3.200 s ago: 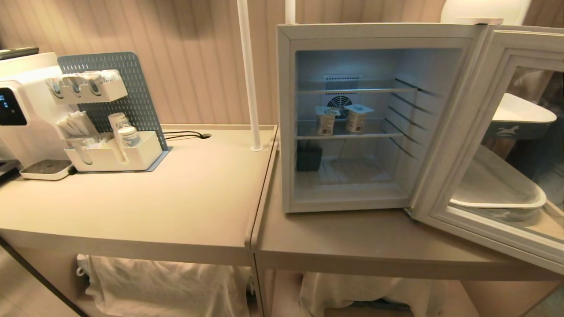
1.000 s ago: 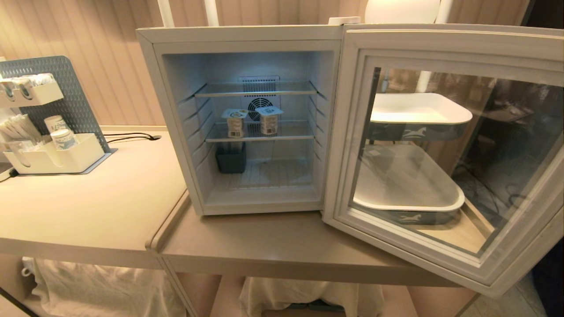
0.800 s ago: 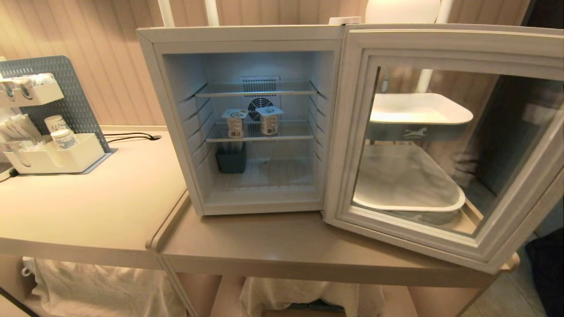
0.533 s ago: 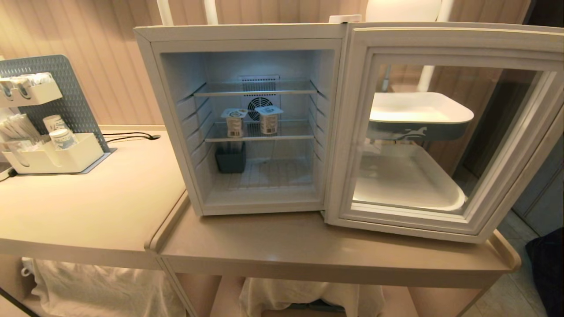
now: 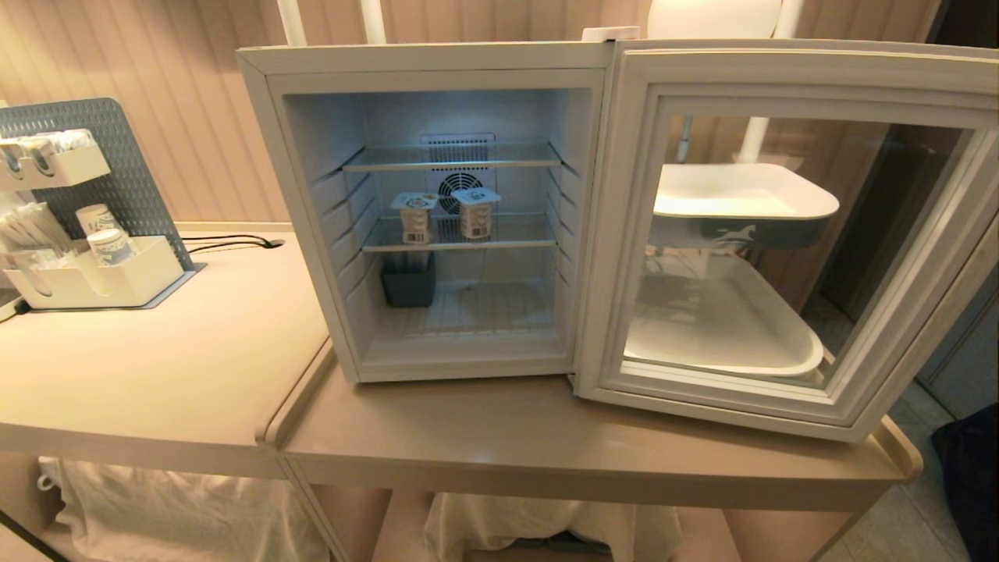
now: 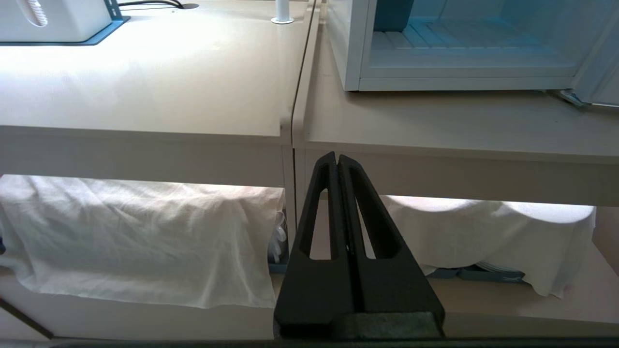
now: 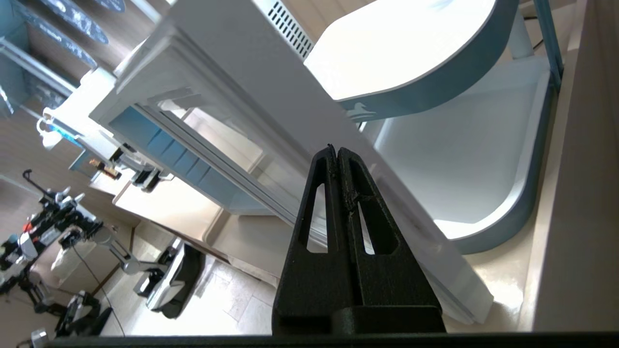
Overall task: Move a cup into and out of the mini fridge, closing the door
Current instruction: Close the freezer door
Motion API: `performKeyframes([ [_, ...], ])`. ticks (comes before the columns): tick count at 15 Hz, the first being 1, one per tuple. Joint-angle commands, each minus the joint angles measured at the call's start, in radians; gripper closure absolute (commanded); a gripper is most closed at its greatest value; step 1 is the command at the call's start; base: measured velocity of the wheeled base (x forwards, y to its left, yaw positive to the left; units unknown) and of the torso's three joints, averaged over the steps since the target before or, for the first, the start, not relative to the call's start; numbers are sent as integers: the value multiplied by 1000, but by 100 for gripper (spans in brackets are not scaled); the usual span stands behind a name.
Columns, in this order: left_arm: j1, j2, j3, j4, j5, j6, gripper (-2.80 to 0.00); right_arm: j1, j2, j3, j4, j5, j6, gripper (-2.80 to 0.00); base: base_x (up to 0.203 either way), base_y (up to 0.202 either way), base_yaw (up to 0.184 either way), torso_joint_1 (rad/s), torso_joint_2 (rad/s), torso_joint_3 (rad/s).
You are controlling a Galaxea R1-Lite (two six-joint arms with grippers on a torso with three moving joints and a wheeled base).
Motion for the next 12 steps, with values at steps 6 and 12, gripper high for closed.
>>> performKeyframes([
  [6,0,0,0,-1,0,-2,0,204,285,-22,-201,9,4,0,0,0,0,0,0,0],
  [12,0,2,0,-1,0,-2,0,316,380,-44,-212,9,3,0,0,0,0,0,0,0],
])
